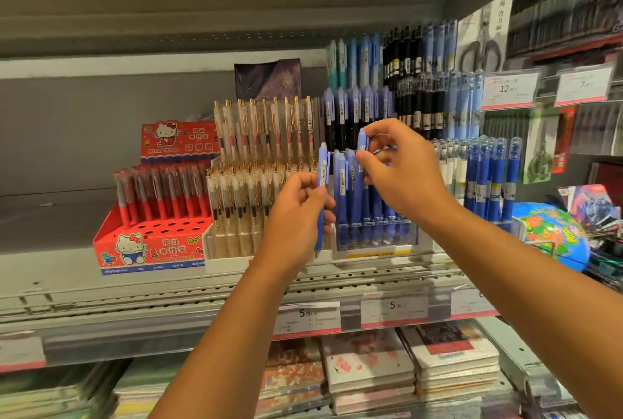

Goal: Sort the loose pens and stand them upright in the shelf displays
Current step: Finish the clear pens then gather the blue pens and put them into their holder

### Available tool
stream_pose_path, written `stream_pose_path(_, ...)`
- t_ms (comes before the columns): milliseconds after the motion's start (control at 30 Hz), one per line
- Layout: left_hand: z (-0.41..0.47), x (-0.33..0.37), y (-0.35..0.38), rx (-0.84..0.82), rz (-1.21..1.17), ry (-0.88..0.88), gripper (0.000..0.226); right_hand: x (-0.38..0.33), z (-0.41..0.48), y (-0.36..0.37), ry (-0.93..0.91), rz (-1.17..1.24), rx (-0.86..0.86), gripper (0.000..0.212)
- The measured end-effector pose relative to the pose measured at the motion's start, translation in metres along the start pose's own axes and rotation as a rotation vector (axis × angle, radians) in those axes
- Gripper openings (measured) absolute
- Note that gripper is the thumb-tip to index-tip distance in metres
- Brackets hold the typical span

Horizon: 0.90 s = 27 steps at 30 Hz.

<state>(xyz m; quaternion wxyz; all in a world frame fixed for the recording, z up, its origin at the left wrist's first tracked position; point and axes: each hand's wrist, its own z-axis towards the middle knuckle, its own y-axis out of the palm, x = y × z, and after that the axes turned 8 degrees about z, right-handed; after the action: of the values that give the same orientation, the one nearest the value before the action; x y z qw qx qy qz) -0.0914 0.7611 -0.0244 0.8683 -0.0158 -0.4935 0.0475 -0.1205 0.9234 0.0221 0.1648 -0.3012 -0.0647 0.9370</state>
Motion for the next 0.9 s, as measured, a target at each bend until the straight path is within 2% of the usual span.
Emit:
stream_pose_path(367, 0.001, -0.002, 0.000, 0.022, 0.031, 0.027, 0.011, -0.001, -0.003, 0.009, -0.108, -0.152, -0.093, 0.028)
stream_pose_path(900, 0.000, -0.003, -0.002, 0.007, 0.037, 0.024, 0.012, 0.009, -0.006, 0.009, -0.021, -0.130, -0.115, 0.034)
